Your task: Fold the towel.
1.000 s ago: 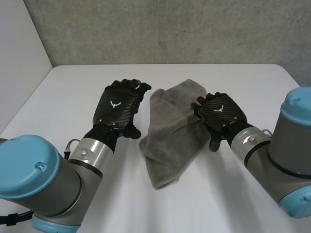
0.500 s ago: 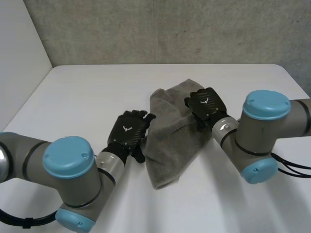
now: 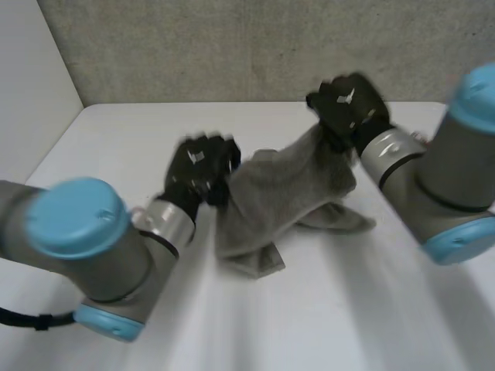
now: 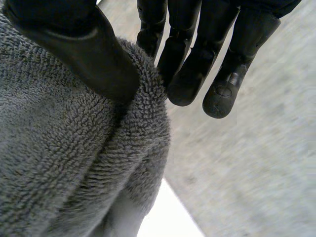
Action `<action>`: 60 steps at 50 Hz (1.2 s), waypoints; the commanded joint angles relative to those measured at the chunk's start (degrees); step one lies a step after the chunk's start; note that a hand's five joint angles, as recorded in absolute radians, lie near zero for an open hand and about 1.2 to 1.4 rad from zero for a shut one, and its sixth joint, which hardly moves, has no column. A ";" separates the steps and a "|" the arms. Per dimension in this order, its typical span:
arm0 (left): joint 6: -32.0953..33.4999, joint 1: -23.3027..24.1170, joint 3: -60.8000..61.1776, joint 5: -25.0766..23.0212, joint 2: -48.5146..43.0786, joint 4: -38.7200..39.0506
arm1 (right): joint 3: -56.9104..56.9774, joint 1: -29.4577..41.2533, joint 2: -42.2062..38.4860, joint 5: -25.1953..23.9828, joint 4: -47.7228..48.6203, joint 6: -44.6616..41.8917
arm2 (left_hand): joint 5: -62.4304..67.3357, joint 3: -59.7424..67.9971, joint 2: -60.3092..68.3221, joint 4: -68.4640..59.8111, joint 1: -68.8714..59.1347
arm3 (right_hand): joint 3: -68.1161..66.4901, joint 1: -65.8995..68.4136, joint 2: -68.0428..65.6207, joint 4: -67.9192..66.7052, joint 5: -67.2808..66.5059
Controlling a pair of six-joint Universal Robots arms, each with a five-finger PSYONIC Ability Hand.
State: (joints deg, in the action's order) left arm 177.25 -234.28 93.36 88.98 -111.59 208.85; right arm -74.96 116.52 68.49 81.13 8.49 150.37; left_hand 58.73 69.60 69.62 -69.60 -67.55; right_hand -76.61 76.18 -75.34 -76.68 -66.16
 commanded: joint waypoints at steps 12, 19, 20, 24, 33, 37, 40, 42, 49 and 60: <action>-1.56 -1.89 -1.60 -1.70 24.94 -5.29 | 16.34 0.11 14.39 -0.62 -26.94 -0.78 | 11.27 10.40 10.38 -10.40 -12.45 | -3.39 3.82 -4.66 -3.32 -3.84; -1.47 -2.59 -1.95 -3.73 13.45 -7.66 | 21.08 0.90 0.88 -0.36 -33.79 -5.78 | 11.27 10.40 10.38 -10.40 -12.45 | -3.39 3.82 -4.66 -3.32 -3.84; -1.12 -2.76 -2.30 -3.73 10.02 -8.11 | 21.09 0.90 0.85 -0.36 -33.80 -5.79 | 11.27 10.40 10.38 -10.40 -12.45 | -3.39 3.82 -4.66 -3.32 -3.84; 0.63 -3.11 -3.79 -3.73 2.64 -8.55 | 23.45 1.42 -10.18 0.17 -33.89 -8.60 | 11.27 10.40 10.38 -10.40 -12.45 | -3.39 3.82 -4.66 -3.32 -3.84; 10.29 -5.22 -13.01 -3.02 -13.55 -8.20 | 39.07 1.42 -32.16 1.66 -31.87 -9.13 | 11.27 10.40 10.38 -10.40 -12.45 | -3.39 3.82 -4.66 -3.32 -3.84; 12.15 -5.75 -15.93 -3.02 -15.24 -8.11 | 45.26 1.34 -36.50 4.04 -30.02 -8.69 | -1.33 -2.19 -2.21 2.19 0.15 | 29.18 -28.75 27.91 29.25 28.73; 12.68 -6.46 -17.25 -3.02 -15.15 -8.11 | 47.45 1.25 -37.03 6.75 -28.44 -8.52 | -40.52 -41.39 -41.40 41.38 39.34 | 58.66 -58.24 57.39 58.73 58.22; 12.68 -6.81 -17.25 -2.94 -14.45 -8.29 | 47.19 1.34 -36.32 7.73 -28.09 -8.43 | -52.97 -53.83 -53.85 53.83 51.79 | 66.61 -66.18 65.34 66.68 66.16; 12.59 -8.47 -12.60 -3.02 -5.68 -8.11 | 33.96 0.90 -22.21 8.34 -26.69 -1.32 | -57.85 -58.71 -58.73 58.71 56.67 | 66.61 -66.18 65.34 66.68 66.16; 12.94 -12.78 -4.78 -3.81 3.83 -8.72 | 7.50 0.72 -2.33 7.29 -22.39 -0.25 | -54.33 -55.20 -55.21 55.19 53.15 | 66.61 -66.18 65.34 66.68 66.16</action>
State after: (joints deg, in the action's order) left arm 190.05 -244.85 84.69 85.66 -111.30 200.51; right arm -53.41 117.36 56.53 89.26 -16.43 150.34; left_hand 1.63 10.69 10.72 -10.69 -10.81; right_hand -14.30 13.22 -14.19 -15.15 -3.53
